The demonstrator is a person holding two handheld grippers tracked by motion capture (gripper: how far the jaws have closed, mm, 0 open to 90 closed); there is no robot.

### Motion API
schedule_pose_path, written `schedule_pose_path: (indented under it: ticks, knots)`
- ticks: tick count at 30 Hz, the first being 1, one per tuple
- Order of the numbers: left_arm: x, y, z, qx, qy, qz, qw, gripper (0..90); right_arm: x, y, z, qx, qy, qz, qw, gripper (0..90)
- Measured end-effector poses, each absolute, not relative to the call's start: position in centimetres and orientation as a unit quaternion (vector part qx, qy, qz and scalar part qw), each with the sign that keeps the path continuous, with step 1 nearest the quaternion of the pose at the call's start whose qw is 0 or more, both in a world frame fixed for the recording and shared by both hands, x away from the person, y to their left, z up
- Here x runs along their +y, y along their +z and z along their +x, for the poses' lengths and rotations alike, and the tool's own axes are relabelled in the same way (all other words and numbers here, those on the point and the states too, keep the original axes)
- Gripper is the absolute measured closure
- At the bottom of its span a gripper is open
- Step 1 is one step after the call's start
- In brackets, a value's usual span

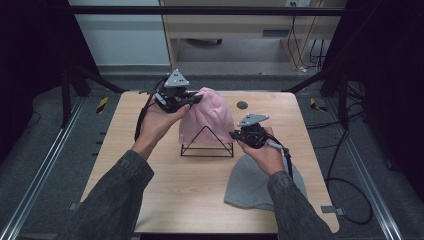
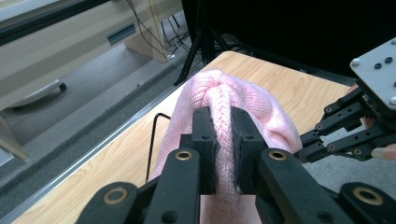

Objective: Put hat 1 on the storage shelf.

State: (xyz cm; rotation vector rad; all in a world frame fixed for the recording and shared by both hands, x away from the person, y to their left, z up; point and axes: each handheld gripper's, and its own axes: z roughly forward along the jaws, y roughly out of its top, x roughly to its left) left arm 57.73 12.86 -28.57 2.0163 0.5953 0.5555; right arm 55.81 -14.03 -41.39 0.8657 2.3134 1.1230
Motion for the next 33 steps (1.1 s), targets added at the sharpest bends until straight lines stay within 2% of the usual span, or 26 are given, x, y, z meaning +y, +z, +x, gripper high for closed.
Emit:
schedule_pose_path:
  ticks: [6,33]
  knots:
    - [13.7,-29.3,56.8,0.238,0.212,0.813,0.486,81.3,-14.1,-41.7,55.2,0.836,0.402,0.309,0.209,84.0]
    - [13.4,-32.6,56.6,0.235,0.212,0.838,0.445,79.9,-13.6,-45.0,55.6,0.845,0.369,0.338,0.189,84.2]
